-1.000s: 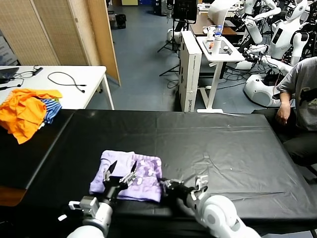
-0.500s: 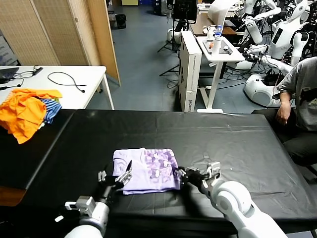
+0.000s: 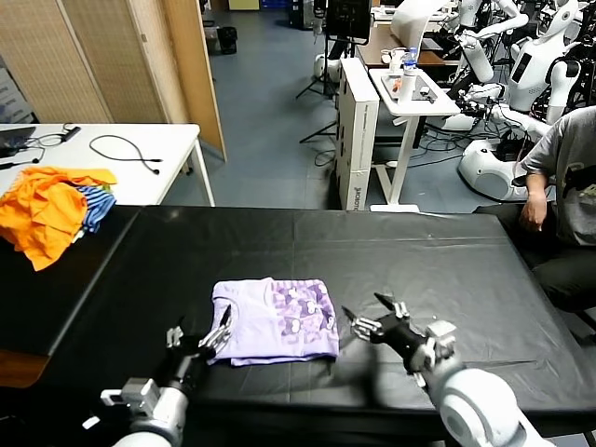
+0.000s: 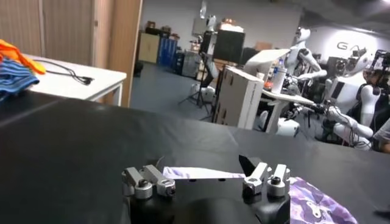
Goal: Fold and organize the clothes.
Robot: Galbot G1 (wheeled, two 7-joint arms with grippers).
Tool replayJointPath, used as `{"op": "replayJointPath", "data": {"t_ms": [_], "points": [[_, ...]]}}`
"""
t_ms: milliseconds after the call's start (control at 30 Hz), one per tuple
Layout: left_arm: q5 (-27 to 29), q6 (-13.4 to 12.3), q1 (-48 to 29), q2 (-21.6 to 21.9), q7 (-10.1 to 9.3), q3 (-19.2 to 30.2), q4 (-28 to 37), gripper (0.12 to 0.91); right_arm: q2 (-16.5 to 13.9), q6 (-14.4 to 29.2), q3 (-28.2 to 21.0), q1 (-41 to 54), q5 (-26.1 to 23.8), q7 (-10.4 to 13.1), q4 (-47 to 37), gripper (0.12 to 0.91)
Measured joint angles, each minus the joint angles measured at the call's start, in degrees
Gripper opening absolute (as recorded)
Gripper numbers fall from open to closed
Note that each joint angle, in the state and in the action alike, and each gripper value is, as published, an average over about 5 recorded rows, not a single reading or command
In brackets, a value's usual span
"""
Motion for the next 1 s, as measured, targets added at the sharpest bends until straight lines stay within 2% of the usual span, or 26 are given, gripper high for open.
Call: {"op": "replayJointPath", "data": {"t_ms": [267, 500, 700, 1000], "points": [[1.1, 0.3, 6.1, 1.7, -0.94, -1.5, -2.9, 0.907, 4.8, 11.7, 5.6, -15.2, -8.7, -0.4, 3.7, 0.907], [1.1, 0.0, 10.4, 1.9, -1.66, -2.4, -4.4, 0.907, 8.1, 20.6, 7.9, -25.9, -13.4, -0.3, 4.6, 0.907], [1.0, -1.1, 13.0, 1.8, -1.55, -2.6, -5.0, 0.907, 9.5, 24.5, 9.5, -31.7, -15.5, 0.4, 4.9, 0.907], [0.3, -0.4, 16.8, 2.5, -2.24, -4.2, -7.6, 0.907, 11.6, 27.2, 10.1, -35.4, -17.4, 3.2, 5.7, 0.907]]}}
